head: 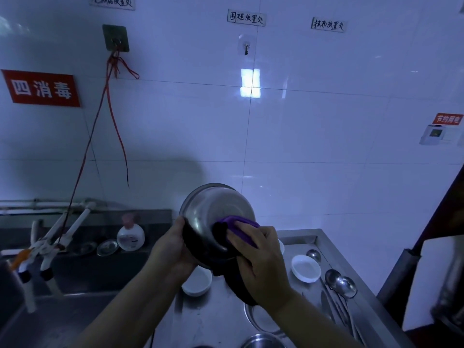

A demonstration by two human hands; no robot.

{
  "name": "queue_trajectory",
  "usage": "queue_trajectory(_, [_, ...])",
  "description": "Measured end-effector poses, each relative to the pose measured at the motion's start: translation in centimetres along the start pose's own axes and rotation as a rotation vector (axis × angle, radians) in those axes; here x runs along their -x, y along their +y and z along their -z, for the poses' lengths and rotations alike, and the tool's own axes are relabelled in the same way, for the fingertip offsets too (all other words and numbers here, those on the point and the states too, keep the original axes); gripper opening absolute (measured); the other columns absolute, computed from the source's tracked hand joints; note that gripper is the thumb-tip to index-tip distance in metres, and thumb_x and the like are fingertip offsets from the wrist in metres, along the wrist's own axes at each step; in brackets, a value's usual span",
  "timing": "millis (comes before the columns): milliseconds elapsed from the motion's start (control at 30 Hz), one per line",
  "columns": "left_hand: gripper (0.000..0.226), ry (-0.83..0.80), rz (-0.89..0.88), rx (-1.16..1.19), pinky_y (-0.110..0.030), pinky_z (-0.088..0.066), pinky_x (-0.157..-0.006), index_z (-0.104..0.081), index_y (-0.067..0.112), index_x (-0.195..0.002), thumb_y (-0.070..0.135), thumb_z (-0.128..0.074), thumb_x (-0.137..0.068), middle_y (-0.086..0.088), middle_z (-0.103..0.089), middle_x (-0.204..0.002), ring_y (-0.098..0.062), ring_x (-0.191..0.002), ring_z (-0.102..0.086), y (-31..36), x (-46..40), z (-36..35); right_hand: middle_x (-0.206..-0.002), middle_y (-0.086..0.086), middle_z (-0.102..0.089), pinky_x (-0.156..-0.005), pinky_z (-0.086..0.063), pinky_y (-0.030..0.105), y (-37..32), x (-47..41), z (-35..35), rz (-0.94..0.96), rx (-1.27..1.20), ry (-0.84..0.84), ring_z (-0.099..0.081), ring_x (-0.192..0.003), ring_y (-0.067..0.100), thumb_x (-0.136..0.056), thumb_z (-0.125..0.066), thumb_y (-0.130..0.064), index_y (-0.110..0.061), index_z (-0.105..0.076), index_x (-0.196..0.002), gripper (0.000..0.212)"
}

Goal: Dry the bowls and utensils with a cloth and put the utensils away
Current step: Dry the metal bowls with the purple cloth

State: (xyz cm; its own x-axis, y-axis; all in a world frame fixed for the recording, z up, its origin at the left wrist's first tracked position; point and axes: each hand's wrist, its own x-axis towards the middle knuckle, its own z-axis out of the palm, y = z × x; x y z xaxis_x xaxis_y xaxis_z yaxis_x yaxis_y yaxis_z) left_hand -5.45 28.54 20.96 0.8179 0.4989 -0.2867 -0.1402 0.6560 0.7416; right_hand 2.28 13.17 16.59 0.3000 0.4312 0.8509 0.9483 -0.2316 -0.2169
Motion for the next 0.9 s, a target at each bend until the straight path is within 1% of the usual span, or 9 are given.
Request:
queue_trajectory(167, [0.047,0.005,-0.072,-0.069,-0.041,-0.048,-0.090,-0.057,0.000,-0.122,0.036,-0.036,-0.100,-0.018,-0.066,-0.115,-0.029,-0.108,-0.061,0.3,-0.4,0.1,-0.125,0.002,-0.059,-0.077,-0.049,0.038,1.6,-1.2,0.8,-0.097,-0.011,0.016,-0.047,-0.090,0.026,-0.080,-0.056,0.001,-0.016,-0.068,-0.116,0.041])
queue_trajectory(267, [0.047,0.005,-0.063,-0.110,-0.046,-0.045,-0.097,-0.057,-0.001,-0.121,0.036,-0.038,-0.100,-0.019,-0.066,-0.115,-0.031,-0.108,-0.061,0.3,-0.3,0.3,-0.118,0.003,-0.062,-0.081,-0.050,0.039,1.6,-3.0,0.6,-0.224,-0.030,0.060,-0.047,-0.093,0.027,-0.078,-0.055,0.001,-0.016,-0.069,-0.115,0.043])
queue_trajectory(367, [0.046,-0.013,-0.048,-0.122,-0.046,-0.045,-0.097,-0.058,-0.002,-0.119,0.035,-0.038,-0.100,-0.020,-0.068,-0.111,-0.032,-0.106,-0.063,-0.1,0.0,0.2,-0.116,-0.002,-0.064,-0.079,-0.050,0.041,0.9,-5.3,0.2,-0.294,-0.010,0.072,-0.047,-0.093,0.027,-0.078,-0.060,0.004,-0.018,-0.069,-0.114,0.044])
queue_trajectory(467, [0.046,-0.073,-0.024,-0.087,-0.046,-0.043,-0.099,-0.058,0.000,-0.121,0.034,-0.035,-0.101,-0.019,-0.067,-0.114,-0.032,-0.109,-0.061,-0.4,0.0,-0.4,-0.117,-0.002,-0.064,-0.076,-0.049,0.037,-0.6,-6.9,-0.3,-0.186,0.069,0.007,-0.049,-0.091,0.026,-0.075,-0.064,-0.002,-0.022,-0.069,-0.115,0.045])
queue_trajectory(533, [0.046,-0.105,0.007,-0.035,-0.046,-0.041,-0.102,-0.057,0.002,-0.123,0.034,-0.033,-0.101,-0.019,-0.066,-0.117,-0.032,-0.111,-0.060,-0.1,0.0,-0.6,-0.118,-0.002,-0.064,-0.079,-0.045,0.032,-1.6,-7.1,-0.6,-0.081,0.103,-0.027,-0.050,-0.091,0.025,-0.077,-0.058,-0.011,-0.023,-0.069,-0.115,0.041])
queue_trajectory(667, [0.045,-0.185,0.078,0.020,-0.040,-0.047,-0.079,-0.065,0.005,-0.109,0.036,-0.034,-0.100,-0.016,-0.071,-0.098,-0.028,-0.085,-0.069,1.1,0.0,-0.4,-0.121,0.002,-0.063,-0.080,-0.044,0.037,-2.3,-5.5,-1.2,0.100,0.145,-0.041,-0.053,-0.093,0.028,-0.086,-0.048,-0.019,-0.022,-0.068,-0.115,0.036])
queue_trajectory(733, [0.046,-0.213,0.102,0.040,-0.041,-0.045,-0.075,-0.066,0.004,-0.104,0.036,-0.033,-0.099,-0.018,-0.072,-0.095,-0.029,-0.079,-0.071,1.7,0.0,-0.2,-0.122,0.004,-0.062,-0.076,-0.046,0.039,-2.0,-4.4,-1.5,0.183,0.187,-0.038,-0.054,-0.093,0.028,-0.094,-0.047,-0.028,-0.022,-0.067,-0.116,0.031])
queue_trajectory(800, [0.046,-0.228,0.126,0.074,-0.044,-0.046,-0.077,-0.063,0.003,-0.111,0.036,-0.034,-0.099,-0.022,-0.069,-0.104,-0.031,-0.085,-0.071,2.3,0.2,-0.3,-0.125,0.004,-0.060,-0.074,-0.048,0.040,-1.4,-3.4,-1.9,0.264,0.227,-0.037,-0.053,-0.095,0.027,-0.093,-0.056,-0.037,-0.023,-0.065,-0.119,0.031])
queue_trajectory(900, [0.048,-0.209,0.173,0.155,-0.048,-0.048,-0.076,-0.053,0.003,-0.126,0.038,-0.034,-0.099,-0.027,-0.061,-0.120,-0.039,-0.104,-0.062,3.0,0.5,-0.5,-0.130,0.002,-0.050,-0.075,-0.045,0.038,-0.3,-1.8,-2.2,0.347,0.272,-0.032,-0.049,-0.097,0.025,-0.087,-0.066,-0.031,-0.027,-0.059,-0.123,0.036])
